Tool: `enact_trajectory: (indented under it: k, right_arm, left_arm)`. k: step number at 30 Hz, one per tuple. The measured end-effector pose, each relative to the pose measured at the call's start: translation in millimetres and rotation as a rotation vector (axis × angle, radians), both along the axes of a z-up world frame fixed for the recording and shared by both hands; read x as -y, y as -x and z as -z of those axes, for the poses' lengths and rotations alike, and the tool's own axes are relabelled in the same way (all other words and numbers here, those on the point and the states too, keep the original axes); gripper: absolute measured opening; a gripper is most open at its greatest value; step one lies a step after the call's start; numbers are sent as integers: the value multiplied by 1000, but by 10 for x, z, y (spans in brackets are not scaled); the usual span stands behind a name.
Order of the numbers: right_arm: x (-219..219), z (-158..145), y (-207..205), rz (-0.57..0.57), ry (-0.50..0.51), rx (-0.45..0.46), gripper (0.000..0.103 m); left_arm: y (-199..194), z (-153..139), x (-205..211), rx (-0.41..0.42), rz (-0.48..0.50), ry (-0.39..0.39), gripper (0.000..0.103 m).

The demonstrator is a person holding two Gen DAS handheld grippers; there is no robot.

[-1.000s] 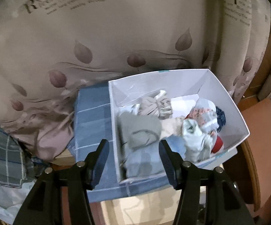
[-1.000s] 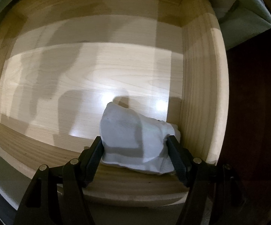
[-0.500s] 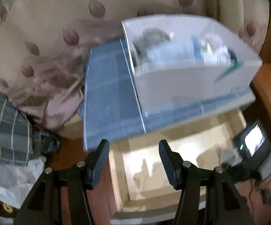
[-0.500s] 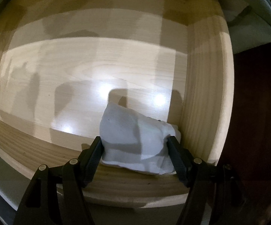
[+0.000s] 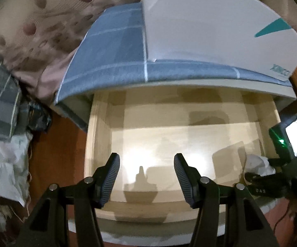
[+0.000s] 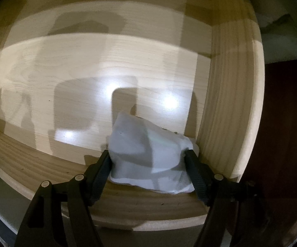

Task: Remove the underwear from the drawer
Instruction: 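Move the open left tool back over the empty drawer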

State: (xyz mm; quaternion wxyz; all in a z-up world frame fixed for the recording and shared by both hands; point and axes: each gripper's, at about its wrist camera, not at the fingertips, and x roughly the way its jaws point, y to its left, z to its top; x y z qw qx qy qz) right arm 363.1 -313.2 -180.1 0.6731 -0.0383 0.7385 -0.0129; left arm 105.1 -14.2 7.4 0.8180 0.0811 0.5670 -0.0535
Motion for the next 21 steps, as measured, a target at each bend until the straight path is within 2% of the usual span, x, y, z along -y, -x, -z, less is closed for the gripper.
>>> enact_trajectory:
  k: [10,16,21]
  right_arm:
    - [27,-84,172,14,8,77,63]
    - [6,-125,226,20,10,128,58]
    - [42,-190,251,40,2,168,52]
  left_arm:
    - [127,338,67,-45,-13,-13,56]
    - [156,403,85,-51,-22,-7,56]
    - [200,396,91,-15,-30,-15,56]
